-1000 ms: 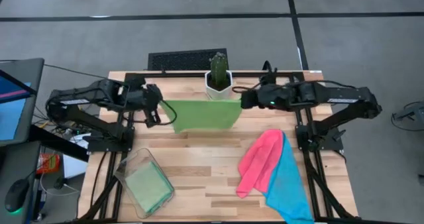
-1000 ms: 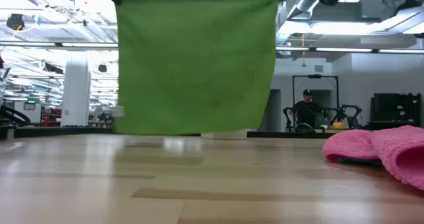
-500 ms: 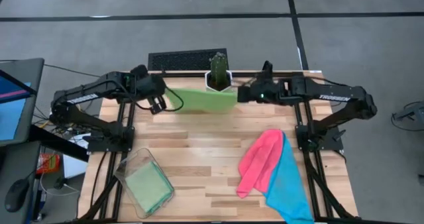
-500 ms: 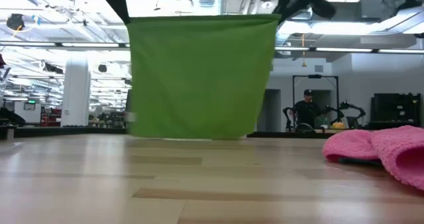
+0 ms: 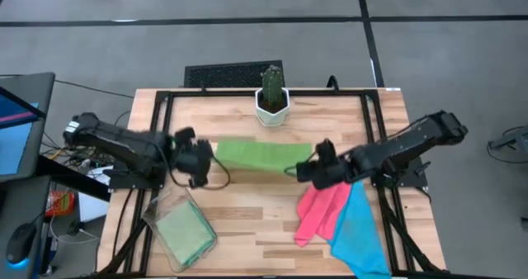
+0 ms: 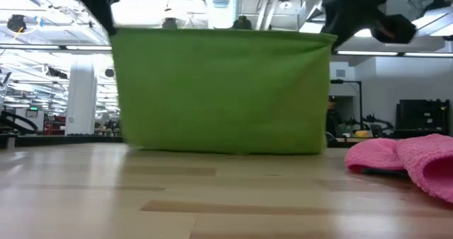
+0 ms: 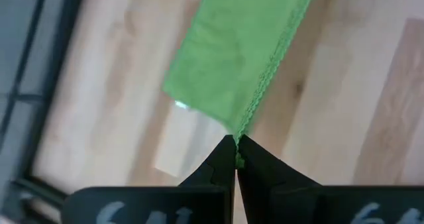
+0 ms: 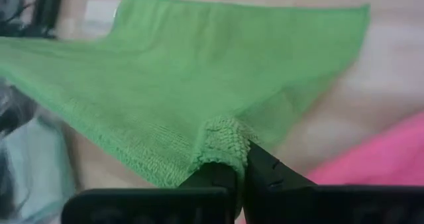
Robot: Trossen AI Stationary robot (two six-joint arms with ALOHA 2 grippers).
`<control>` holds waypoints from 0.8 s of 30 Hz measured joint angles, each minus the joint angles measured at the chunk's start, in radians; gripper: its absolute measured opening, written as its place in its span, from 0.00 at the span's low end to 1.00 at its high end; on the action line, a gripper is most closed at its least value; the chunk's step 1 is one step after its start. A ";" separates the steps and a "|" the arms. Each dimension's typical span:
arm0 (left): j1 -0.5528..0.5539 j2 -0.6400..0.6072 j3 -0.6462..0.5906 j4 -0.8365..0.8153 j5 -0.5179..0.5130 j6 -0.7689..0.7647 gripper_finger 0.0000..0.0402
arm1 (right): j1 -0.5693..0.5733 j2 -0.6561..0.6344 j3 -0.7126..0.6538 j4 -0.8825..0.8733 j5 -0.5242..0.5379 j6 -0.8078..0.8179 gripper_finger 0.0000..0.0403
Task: Fold microfiber towels
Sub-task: Fold the green microfiber cloth
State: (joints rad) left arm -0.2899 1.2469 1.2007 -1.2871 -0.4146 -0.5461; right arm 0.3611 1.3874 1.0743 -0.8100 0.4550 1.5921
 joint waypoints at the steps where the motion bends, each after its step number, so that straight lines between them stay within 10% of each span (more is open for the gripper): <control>1: -0.024 -0.002 -0.037 0.024 0.000 -0.034 0.00 | 0.019 0.014 -0.008 0.024 -0.002 0.025 0.08; 24: -0.251 -0.002 -0.325 0.314 0.091 -0.341 0.00 | 0.226 0.178 -0.014 0.103 -0.090 0.214 0.38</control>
State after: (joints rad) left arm -0.5413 1.2449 0.8757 -0.9732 -0.3234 -0.8868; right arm 0.5875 1.5654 1.0607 -0.7069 0.3649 1.8058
